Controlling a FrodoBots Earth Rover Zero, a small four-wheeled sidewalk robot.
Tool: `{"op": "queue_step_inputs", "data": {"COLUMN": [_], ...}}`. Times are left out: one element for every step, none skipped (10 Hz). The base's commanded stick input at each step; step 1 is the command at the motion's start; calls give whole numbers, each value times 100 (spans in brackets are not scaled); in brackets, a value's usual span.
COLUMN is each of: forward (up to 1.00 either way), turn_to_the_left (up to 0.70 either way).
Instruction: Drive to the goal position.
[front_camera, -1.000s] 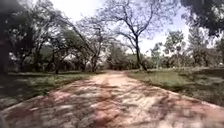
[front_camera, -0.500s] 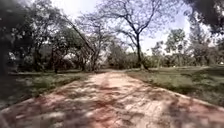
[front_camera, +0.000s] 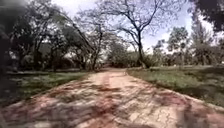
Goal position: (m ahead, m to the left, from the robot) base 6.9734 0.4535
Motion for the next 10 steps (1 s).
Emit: {"op": "queue_step_inputs", "data": {"forward": [70,70,70,70,70,70,70,70,70,70], "turn_to_the_left": [0,0,0,0,0,0,0,0,0,0]}}
